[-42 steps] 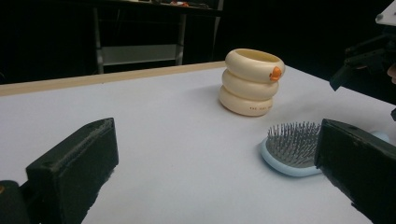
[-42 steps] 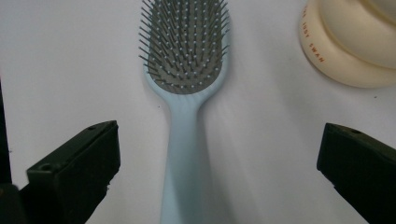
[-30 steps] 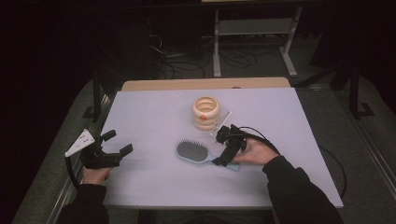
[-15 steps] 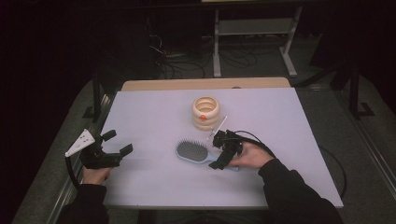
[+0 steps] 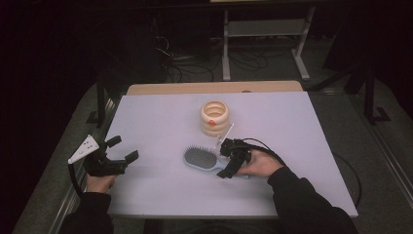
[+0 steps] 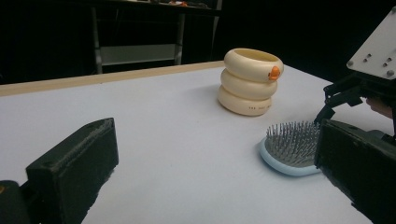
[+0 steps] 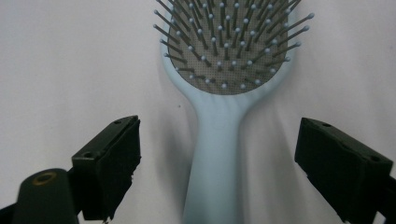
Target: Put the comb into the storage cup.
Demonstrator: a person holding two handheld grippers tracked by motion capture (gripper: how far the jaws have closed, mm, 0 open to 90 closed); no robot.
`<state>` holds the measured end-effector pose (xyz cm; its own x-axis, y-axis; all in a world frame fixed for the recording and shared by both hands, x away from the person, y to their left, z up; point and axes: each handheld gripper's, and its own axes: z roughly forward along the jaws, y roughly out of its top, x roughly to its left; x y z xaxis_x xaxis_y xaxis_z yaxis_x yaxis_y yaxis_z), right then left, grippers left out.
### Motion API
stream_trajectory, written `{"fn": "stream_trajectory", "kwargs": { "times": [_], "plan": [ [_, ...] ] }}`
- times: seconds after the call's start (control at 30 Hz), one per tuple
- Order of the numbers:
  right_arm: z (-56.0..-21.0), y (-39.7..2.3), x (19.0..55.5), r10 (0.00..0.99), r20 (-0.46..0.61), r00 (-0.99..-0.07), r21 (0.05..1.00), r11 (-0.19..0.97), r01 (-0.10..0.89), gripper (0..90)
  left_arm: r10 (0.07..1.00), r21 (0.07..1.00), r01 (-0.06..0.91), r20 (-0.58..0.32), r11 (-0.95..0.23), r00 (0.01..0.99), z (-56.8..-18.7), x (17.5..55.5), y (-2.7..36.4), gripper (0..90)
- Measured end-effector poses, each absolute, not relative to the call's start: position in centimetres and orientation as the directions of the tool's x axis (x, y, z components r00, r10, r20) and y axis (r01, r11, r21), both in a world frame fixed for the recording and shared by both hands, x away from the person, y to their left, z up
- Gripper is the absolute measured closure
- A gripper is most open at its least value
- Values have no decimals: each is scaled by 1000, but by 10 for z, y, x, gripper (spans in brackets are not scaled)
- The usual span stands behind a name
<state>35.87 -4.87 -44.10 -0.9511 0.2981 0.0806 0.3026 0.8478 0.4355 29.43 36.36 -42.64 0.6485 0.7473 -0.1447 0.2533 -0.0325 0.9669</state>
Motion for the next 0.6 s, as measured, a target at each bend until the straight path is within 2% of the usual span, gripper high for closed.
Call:
{"fn": "stream_trajectory", "kwargs": {
  "times": [0.4,0.43,0.6],
  "plan": [
    [-441,-49,359,291,92,-952,446,843,301,306,747,967,252,-144,-32,649,-426,294,364,0],
    [-441,-49,359,286,92,-954,452,842,296,351,747,967,253,-145,-32,648,-426,294,364,0],
    [-441,-48,359,297,95,-950,455,836,306,443,748,966,257,-148,-32,647,-427,294,363,0]
  ]
}}
